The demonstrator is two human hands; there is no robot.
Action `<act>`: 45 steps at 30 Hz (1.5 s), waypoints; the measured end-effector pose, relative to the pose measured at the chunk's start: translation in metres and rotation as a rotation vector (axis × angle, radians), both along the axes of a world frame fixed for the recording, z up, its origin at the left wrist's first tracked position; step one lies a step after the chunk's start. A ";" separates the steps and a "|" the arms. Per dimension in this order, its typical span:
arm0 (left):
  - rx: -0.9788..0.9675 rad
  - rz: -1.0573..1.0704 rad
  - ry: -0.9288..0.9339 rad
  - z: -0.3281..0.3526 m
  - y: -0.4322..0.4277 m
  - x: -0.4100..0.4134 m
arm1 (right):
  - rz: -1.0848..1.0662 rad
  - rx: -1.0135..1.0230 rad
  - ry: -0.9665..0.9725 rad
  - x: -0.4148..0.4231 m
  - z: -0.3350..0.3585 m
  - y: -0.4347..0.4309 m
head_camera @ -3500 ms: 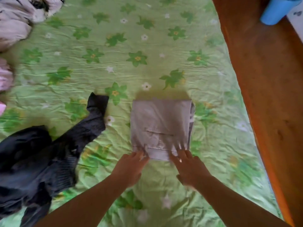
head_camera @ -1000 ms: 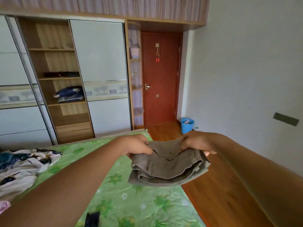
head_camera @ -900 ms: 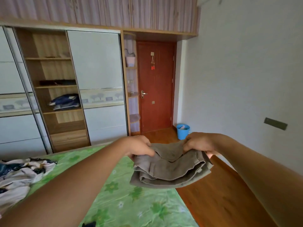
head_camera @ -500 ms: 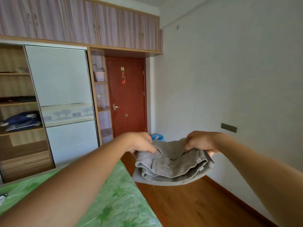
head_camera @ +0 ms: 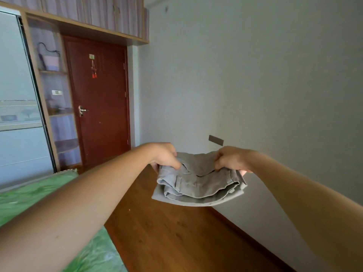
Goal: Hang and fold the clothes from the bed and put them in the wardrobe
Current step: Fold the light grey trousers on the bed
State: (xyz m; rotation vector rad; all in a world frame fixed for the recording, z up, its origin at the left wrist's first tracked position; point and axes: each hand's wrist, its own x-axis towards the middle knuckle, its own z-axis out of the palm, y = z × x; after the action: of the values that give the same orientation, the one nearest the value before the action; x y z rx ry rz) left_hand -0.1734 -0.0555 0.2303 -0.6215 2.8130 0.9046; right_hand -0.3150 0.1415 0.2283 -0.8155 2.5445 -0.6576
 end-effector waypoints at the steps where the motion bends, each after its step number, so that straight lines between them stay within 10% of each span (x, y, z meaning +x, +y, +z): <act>1: -0.002 -0.009 -0.007 -0.001 0.006 -0.012 | 0.000 0.014 0.021 -0.009 -0.001 0.006; 21: -0.051 -0.026 -0.036 -0.007 -0.013 -0.226 | 0.042 0.066 0.005 -0.203 -0.001 -0.016; 45: -0.181 0.467 -0.088 0.014 -0.402 -0.401 | 0.615 -0.001 0.000 -0.465 0.018 -0.480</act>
State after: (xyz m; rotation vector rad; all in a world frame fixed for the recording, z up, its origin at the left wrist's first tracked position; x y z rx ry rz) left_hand -0.5741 -0.4571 0.2447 -1.3469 2.7336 0.6591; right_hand -0.7802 -0.3388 0.2459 -1.4983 2.1088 -0.4493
